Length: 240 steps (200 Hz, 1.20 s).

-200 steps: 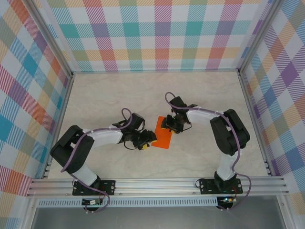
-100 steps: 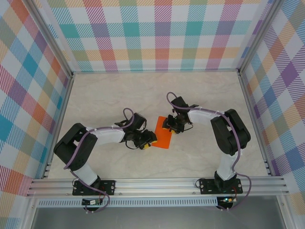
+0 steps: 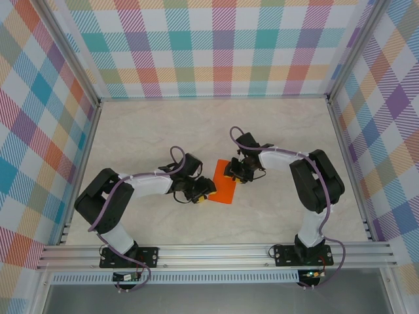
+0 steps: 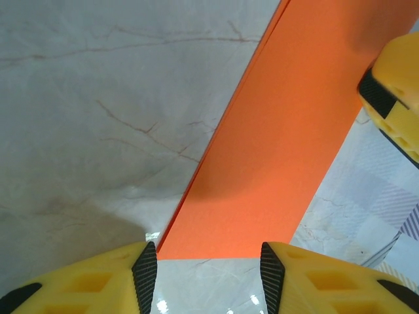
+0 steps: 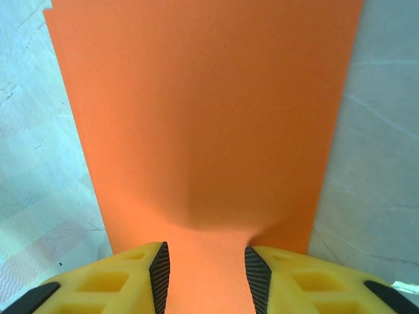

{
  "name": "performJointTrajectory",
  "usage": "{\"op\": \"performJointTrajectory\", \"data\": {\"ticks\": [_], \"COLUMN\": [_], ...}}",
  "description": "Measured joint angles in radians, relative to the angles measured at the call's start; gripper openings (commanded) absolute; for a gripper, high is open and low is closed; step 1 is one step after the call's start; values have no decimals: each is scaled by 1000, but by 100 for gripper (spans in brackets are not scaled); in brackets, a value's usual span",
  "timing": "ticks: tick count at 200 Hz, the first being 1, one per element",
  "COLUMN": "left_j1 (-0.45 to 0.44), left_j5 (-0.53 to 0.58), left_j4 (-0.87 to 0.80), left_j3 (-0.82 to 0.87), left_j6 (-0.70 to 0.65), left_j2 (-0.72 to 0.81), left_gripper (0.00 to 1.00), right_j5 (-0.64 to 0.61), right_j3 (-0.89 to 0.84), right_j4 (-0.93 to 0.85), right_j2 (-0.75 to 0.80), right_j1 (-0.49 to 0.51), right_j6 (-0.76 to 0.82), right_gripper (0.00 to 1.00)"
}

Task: Fold a paper plane with a square sheet of paper (pick it up from the middle)
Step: Fold the triangle a second time at the center of the table.

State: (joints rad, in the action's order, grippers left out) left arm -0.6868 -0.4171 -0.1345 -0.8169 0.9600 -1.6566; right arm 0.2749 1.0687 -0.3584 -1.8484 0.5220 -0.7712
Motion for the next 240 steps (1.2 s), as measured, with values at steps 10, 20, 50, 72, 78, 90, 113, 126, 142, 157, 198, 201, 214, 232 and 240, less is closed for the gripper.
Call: {"op": "performJointTrajectory", "data": {"ticks": [10, 20, 50, 72, 78, 90, 113, 126, 142, 157, 198, 201, 214, 232, 240], "left_j1": [0, 0, 0, 0, 0, 0, 0, 0, 0, 0, 0, 0, 0, -2, -5], "left_j5": [4, 9, 10, 8, 7, 6, 3, 0, -1, -1, -8, -9, -10, -17, -21], "left_j4": [-2, -6, -11, -9, -8, -8, -9, -10, -11, -12, -6, -5, -2, 6, 11], "left_j3": [0, 0, 0, 0, 0, -1, -3, -5, -5, -5, -7, -7, -7, -7, -7], "left_j6": [-6, -7, -10, -10, -10, -10, -10, -10, -10, -10, -10, -10, -11, -11, -11], "left_j2": [0, -1, -5, -6, -7, -11, -12, -16, -17, -18, -22, -22, -22, -22, -24], "left_gripper": [47, 47, 47, 47, 47, 46, 44, 43, 43, 43, 42, 42, 42, 42, 42], "right_j5": [15, 34, 83, 102, 107, 115, 125, 127, 127, 127, 132, 132, 135, 136, 136], "right_j3": [-7, -14, -32, -40, -42, -44, -48, -49, -49, -49, -52, -53, -53, -53, -53], "right_j4": [9, 20, 48, 60, 63, 67, 73, 74, 74, 74, 79, 79, 80, 81, 81], "right_j2": [0, 1, 2, 2, 2, 2, 2, 2, 2, 2, 2, 2, 2, 2, 2], "right_j1": [-6, -14, -35, -43, -45, -48, -52, -52, -52, -52, -55, -56, -56, -57, -57], "right_j6": [-1, -2, -8, -9, -11, -12, -15, -15, -15, -15, -15, -15, -15, -15, -15], "right_gripper": [40, 40, 40, 39, 40, 39, 40, 39, 39, 39, 39, 39, 39, 39, 39]}}
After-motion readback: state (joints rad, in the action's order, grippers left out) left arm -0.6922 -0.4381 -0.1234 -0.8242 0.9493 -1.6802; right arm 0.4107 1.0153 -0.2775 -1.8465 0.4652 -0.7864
